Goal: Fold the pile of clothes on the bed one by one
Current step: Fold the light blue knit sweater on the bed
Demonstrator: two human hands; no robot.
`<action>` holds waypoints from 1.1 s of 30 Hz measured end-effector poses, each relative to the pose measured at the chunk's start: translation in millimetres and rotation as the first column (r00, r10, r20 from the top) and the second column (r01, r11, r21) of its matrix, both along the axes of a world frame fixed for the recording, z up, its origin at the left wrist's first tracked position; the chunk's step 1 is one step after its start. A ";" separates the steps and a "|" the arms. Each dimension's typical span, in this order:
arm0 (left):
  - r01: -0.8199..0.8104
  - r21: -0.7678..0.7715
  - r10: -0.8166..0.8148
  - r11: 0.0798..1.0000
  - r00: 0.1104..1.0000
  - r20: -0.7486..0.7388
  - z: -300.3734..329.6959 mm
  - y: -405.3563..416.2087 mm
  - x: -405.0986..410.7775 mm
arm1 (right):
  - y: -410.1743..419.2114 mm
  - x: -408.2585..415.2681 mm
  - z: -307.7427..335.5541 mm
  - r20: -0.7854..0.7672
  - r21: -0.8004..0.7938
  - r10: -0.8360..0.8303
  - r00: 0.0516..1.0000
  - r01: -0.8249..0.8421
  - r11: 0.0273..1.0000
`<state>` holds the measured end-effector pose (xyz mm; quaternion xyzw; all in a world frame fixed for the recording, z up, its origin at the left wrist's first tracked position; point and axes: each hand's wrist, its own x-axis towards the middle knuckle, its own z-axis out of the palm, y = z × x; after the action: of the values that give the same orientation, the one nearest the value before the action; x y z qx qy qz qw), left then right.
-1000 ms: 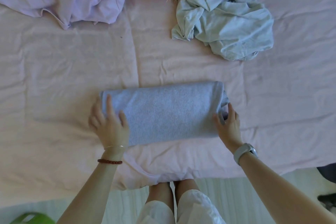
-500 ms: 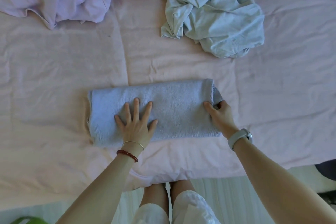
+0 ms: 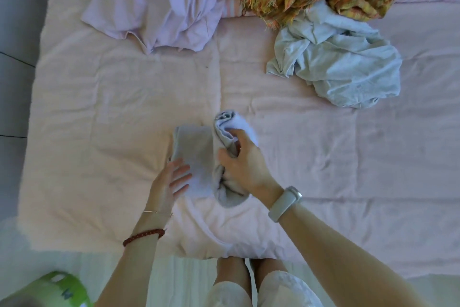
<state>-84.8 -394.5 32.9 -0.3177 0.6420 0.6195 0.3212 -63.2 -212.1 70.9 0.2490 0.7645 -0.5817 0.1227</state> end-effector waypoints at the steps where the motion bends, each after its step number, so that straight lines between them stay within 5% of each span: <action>1: -0.064 0.041 0.062 0.997 0.997 0.044 2.5 -12.7 0.7 | -17.9 -10.5 -7.5 0.023 -0.003 0.022 0.999 -0.022 1.000; 7: -0.089 -0.026 0.091 0.996 0.992 0.083 0.5 -31.1 2.3 | -62.8 -22.8 -39.0 0.078 -0.032 0.256 0.964 -0.254 0.967; 10: 0.059 -0.243 -0.090 0.968 0.989 -0.117 -4.6 -18.1 -0.7 | -49.4 -1.5 -46.1 -0.126 0.297 0.190 0.974 -0.146 0.944; 13: 0.138 -0.569 -0.351 0.810 0.893 -0.283 -8.3 0.8 6.2 | -29.4 3.7 -62.9 -0.218 0.659 0.256 0.942 -0.051 0.750; 15: 0.054 -0.782 -0.446 0.621 0.845 -0.296 -11.8 16.1 13.6 | -21.7 -6.2 -64.8 -0.094 0.681 0.332 0.939 -0.183 0.709; 17: 0.029 -0.845 -0.471 0.534 0.840 -0.268 -15.0 29.5 18.3 | -18.2 -15.2 -73.4 0.074 0.617 0.418 0.905 -0.371 0.694; 20: 0.077 -0.725 -0.329 0.685 0.920 -0.214 -30.4 28.0 18.2 | -23.0 -7.8 -84.1 0.125 0.651 0.598 0.792 -0.520 0.553; 23: -0.060 -0.449 -0.171 0.891 0.873 -0.457 -29.9 5.7 27.5 | -27.2 12.5 -97.7 0.136 0.701 0.676 0.724 -0.552 0.450; 27: -0.065 -0.413 -0.134 0.908 0.890 -0.436 -29.9 -22.0 44.4 | -35.0 24.7 -101.6 0.124 0.730 0.721 0.682 -0.555 0.400; 29: -0.010 -0.519 -0.226 0.855 0.893 -0.390 -34.7 -24.7 38.7 | -40.3 22.1 -102.3 0.086 0.715 0.716 0.693 -0.543 0.440; 33: 0.118 -0.743 -0.474 0.659 0.832 -0.288 -31.4 -2.7 19.4 | -40.2 13.4 -98.8 -0.123 0.636 0.536 0.835 -0.349 0.688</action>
<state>-65.4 -397.1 1.5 -0.1467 0.9276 0.3235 0.1156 -49.8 -252.3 -27.8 -0.0110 0.9526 -0.2979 0.0604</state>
